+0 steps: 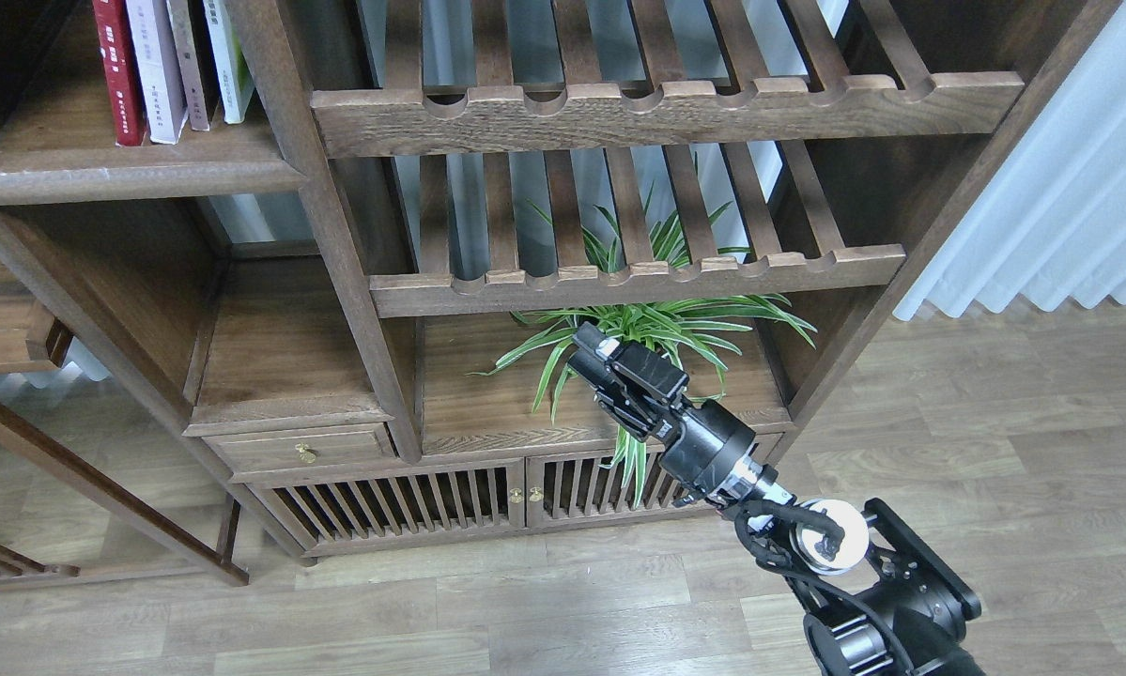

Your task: Organize books on shelf

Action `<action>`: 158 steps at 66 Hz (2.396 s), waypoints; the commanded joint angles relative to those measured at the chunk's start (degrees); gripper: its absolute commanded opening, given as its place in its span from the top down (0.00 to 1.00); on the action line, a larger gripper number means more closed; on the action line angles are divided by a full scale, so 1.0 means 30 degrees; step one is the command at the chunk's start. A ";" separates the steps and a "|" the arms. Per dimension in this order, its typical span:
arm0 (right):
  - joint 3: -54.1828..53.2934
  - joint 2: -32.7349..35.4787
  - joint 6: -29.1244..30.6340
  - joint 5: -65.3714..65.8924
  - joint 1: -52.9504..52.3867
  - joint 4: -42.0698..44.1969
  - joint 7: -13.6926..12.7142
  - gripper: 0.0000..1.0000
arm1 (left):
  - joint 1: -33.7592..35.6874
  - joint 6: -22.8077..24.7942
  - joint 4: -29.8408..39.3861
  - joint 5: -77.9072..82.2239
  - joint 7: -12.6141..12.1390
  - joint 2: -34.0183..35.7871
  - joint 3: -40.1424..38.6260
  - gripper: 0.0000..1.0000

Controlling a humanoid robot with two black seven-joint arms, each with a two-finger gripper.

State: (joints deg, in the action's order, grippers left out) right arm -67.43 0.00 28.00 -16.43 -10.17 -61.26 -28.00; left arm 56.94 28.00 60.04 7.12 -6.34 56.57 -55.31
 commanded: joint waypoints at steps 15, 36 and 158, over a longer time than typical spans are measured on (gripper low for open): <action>0.0063 0.0000 0.0000 -0.0001 -0.0009 -0.0088 0.0000 0.36 | -0.0083 0.0000 -0.1088 0.1699 0.1059 -0.1688 -0.0343 0.96; 0.0064 0.0000 0.0000 -0.0001 0.0020 -0.0147 0.0000 0.36 | -0.0200 0.0000 -0.1733 0.2813 0.1470 -0.2890 -0.0372 0.98; 0.0064 0.0000 0.0000 -0.0030 -0.0039 -0.0235 0.0000 0.36 | -0.0991 0.0000 -0.5629 0.8350 0.5748 -0.6552 -0.1105 0.63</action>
State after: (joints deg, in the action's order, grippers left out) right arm -67.15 0.00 28.00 -16.52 -10.25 -62.04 -28.00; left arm 53.98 28.00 43.11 31.96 10.88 37.19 -58.63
